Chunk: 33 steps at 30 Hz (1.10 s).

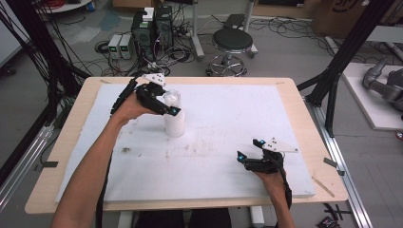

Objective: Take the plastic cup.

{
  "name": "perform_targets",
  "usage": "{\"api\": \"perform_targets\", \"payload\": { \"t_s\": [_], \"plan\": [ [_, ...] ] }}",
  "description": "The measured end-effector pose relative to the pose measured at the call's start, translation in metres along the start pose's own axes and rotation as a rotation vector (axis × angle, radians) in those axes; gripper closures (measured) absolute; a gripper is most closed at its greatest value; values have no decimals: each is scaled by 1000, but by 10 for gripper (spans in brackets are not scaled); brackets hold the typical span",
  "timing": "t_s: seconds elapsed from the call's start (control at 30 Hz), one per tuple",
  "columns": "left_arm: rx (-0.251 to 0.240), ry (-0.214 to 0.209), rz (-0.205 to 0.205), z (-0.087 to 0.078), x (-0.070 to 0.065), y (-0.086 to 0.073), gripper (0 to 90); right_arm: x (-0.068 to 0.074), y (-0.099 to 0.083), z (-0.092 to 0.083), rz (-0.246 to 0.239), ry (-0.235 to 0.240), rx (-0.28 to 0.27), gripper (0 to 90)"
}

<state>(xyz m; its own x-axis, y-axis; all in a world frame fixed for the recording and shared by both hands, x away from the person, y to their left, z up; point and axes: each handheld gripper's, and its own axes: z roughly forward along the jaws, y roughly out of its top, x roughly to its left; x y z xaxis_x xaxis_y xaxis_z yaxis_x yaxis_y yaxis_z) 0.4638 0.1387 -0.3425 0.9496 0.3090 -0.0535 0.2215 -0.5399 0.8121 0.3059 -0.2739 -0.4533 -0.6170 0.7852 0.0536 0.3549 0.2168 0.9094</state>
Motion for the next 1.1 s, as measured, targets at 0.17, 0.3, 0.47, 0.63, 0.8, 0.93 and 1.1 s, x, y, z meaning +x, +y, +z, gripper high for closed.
{"api": "perform_targets", "payload": {
  "t_s": [0.17, 0.3, 0.47, 0.63, 0.8, 0.93, 1.1],
  "plan": [
    [-4, 5, 15, -8, -3, 13, 332, 0, 0, 1, 1, 2, 2, 158],
    [-5, 15, 32, -20, -7, 27, 335, 0, 0, 0, -1, 2, 1, 158],
    [-26, 30, 53, -38, -12, 46, 340, 0, 0, 1, 0, 5, 3, 158],
    [-60, 55, 91, -68, -23, 77, 345, 0, 0, 1, 3, 5, 1, 158],
    [-74, 67, 123, -83, -30, 94, 346, -1, 0, 1, 9, 5, 6, 159],
    [-75, 67, 124, -86, -32, 95, 346, 0, 0, 1, 7, 4, 6, 159],
    [-99, 57, 115, -87, -37, 91, 347, 0, 0, 1, 8, 3, 3, 158]
  ]
}}
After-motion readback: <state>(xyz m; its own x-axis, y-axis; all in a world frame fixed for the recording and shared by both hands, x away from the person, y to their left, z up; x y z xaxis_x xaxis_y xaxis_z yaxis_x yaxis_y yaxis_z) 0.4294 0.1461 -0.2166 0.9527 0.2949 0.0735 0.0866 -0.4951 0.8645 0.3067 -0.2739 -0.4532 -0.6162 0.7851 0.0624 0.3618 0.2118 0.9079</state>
